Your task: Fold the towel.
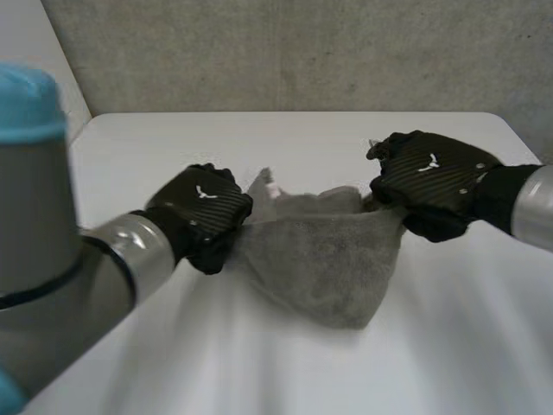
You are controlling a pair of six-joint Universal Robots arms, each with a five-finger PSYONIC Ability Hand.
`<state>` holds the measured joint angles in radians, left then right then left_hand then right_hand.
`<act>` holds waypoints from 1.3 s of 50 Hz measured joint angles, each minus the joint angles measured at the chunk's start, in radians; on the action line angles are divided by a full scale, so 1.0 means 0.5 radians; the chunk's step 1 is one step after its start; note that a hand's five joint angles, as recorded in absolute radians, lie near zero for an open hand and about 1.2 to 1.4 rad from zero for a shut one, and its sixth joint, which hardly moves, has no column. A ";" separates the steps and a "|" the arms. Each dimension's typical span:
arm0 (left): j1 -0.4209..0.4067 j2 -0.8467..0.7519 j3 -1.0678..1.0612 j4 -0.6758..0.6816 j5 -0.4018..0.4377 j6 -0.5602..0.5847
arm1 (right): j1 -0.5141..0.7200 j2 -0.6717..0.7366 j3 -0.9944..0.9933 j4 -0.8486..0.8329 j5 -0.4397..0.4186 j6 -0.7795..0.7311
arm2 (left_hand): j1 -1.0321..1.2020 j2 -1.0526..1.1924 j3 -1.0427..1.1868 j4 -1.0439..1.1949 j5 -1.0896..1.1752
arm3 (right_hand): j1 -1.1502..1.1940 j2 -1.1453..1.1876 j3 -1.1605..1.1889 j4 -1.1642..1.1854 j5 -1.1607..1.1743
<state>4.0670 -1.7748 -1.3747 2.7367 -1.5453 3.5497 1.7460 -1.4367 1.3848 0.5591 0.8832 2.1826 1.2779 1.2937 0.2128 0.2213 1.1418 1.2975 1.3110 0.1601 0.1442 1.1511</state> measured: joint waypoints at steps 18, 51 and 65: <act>0.242 -0.512 0.591 1.367 -0.056 0.049 | 0.306 0.709 -1.025 -1.235 0.916 -0.161 | 0.020 0.059 0.000 0.000 0.002 | 0.007 0.011 0.000 0.000 0.065; 0.185 -0.100 -0.929 2.023 -0.018 -0.220 | 0.012 0.196 0.700 -1.497 0.325 0.456 | -1.920 -1.997 0.000 0.000 -2.081 | -1.515 -1.512 0.000 0.000 -1.636; 0.123 -0.192 -0.984 1.327 -0.030 -0.214 | -0.124 0.244 0.638 -1.219 0.363 0.223 | -2.029 -2.125 0.000 0.000 -2.182 | -2.399 -2.453 0.000 0.000 -2.182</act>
<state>4.1286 -1.8706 -1.8667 3.3999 -1.5602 3.4426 1.6838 -1.3149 1.7037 -0.0503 1.0649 2.2941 0.2633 0.2311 0.2128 0.2214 0.0506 0.0980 0.0846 0.1603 0.1442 0.0600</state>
